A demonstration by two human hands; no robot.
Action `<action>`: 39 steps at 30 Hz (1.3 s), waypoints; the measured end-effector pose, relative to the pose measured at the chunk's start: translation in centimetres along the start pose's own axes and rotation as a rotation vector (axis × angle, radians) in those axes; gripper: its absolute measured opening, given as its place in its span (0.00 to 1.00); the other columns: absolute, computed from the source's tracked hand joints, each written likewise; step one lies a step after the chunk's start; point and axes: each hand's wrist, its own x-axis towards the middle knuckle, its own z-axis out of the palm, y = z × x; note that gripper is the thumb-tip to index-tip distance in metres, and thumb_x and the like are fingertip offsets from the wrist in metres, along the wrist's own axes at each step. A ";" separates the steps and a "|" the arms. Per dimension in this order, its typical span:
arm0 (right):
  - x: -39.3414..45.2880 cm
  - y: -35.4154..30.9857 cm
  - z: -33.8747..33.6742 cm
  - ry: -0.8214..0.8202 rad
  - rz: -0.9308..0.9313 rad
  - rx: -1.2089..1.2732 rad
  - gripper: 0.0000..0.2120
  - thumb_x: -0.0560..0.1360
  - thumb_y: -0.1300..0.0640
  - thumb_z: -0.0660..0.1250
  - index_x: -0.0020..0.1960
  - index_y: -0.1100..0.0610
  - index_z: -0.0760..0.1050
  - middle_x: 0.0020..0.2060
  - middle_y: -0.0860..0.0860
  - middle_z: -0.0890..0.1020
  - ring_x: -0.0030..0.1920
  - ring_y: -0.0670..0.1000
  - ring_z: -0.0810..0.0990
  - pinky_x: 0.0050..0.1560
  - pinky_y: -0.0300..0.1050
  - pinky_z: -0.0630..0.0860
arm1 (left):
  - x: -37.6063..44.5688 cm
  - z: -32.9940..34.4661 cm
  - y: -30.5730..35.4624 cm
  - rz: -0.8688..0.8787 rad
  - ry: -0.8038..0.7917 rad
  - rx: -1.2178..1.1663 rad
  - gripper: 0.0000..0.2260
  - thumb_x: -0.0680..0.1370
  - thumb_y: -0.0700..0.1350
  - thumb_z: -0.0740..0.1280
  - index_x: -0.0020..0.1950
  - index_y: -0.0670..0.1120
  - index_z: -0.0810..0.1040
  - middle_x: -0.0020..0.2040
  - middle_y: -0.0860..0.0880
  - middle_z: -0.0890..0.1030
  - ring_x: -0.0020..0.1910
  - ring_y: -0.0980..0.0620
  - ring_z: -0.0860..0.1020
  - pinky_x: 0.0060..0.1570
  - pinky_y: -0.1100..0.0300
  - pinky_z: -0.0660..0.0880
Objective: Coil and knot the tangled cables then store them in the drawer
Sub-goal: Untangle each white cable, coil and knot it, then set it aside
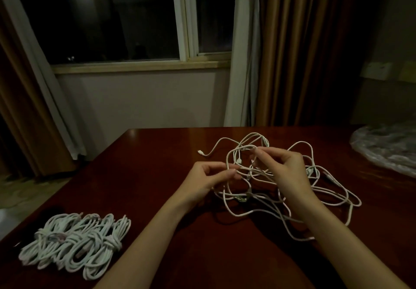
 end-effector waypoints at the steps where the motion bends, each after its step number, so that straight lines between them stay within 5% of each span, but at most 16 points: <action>1: 0.0 0.0 0.1 -0.018 0.010 -0.022 0.08 0.76 0.59 0.68 0.42 0.49 0.82 0.37 0.51 0.85 0.40 0.44 0.83 0.43 0.33 0.78 | 0.0 0.1 0.0 0.020 0.040 0.007 0.06 0.76 0.40 0.69 0.52 0.45 0.83 0.44 0.48 0.86 0.45 0.53 0.84 0.42 0.65 0.77; 7: -0.9 0.1 1.3 -0.330 0.054 -0.242 0.04 0.76 0.53 0.69 0.47 0.47 0.82 0.39 0.46 0.86 0.42 0.42 0.83 0.44 0.36 0.79 | 0.3 0.0 0.2 0.141 0.258 -0.042 0.08 0.67 0.45 0.74 0.44 0.44 0.85 0.40 0.47 0.86 0.42 0.52 0.84 0.42 0.64 0.78; 12: -1.3 0.0 2.5 -0.328 -0.034 -0.355 0.05 0.75 0.55 0.70 0.48 0.49 0.83 0.40 0.46 0.85 0.41 0.41 0.83 0.40 0.34 0.77 | 0.1 1.0 0.3 0.147 0.229 -0.056 0.07 0.70 0.41 0.73 0.46 0.41 0.84 0.40 0.47 0.86 0.42 0.52 0.84 0.40 0.66 0.77; 19: -0.1 -1.5 0.8 -0.239 0.087 -0.083 0.05 0.75 0.59 0.70 0.44 0.56 0.85 0.38 0.53 0.86 0.41 0.49 0.85 0.41 0.39 0.79 | 0.2 1.0 -0.3 0.173 0.065 0.087 0.12 0.76 0.45 0.69 0.59 0.49 0.80 0.54 0.51 0.84 0.54 0.56 0.82 0.50 0.64 0.77; 23: 0.6 -2.8 0.4 -0.131 0.099 0.125 0.11 0.68 0.53 0.72 0.43 0.60 0.84 0.38 0.60 0.84 0.38 0.50 0.82 0.40 0.39 0.78 | 0.0 1.0 -1.9 0.134 -0.071 0.370 0.19 0.73 0.47 0.74 0.63 0.54 0.78 0.58 0.55 0.81 0.57 0.60 0.79 0.56 0.60 0.77; 27: 1.1 -3.5 0.2 -0.176 0.175 0.314 0.12 0.64 0.51 0.72 0.43 0.58 0.85 0.37 0.54 0.84 0.37 0.48 0.82 0.39 0.38 0.79 | 0.0 0.7 -1.0 0.157 -0.001 0.261 0.24 0.68 0.57 0.76 0.62 0.59 0.76 0.59 0.50 0.78 0.53 0.58 0.79 0.51 0.65 0.76; 31: 1.1 -3.4 1.3 -0.248 0.300 0.488 0.12 0.67 0.58 0.69 0.46 0.65 0.81 0.34 0.54 0.82 0.34 0.46 0.83 0.35 0.35 0.79 | 0.3 0.7 -0.7 0.184 -0.008 0.301 0.25 0.67 0.60 0.73 0.64 0.57 0.77 0.62 0.56 0.76 0.62 0.55 0.76 0.63 0.53 0.73; 36: 1.4 -3.2 2.6 -0.240 0.384 0.714 0.12 0.68 0.59 0.68 0.48 0.65 0.79 0.32 0.54 0.81 0.33 0.46 0.81 0.37 0.33 0.78 | -0.2 2.8 -0.5 0.203 -0.004 0.181 0.08 0.77 0.47 0.69 0.53 0.46 0.82 0.49 0.50 0.84 0.51 0.52 0.82 0.54 0.54 0.77; 39: 1.6 -2.6 2.3 -0.194 0.331 0.684 0.13 0.70 0.59 0.67 0.52 0.65 0.79 0.39 0.54 0.84 0.42 0.48 0.84 0.44 0.36 0.81 | -0.3 2.9 -0.1 0.169 0.074 0.095 0.11 0.80 0.48 0.64 0.43 0.49 0.84 0.39 0.49 0.85 0.39 0.52 0.82 0.42 0.61 0.75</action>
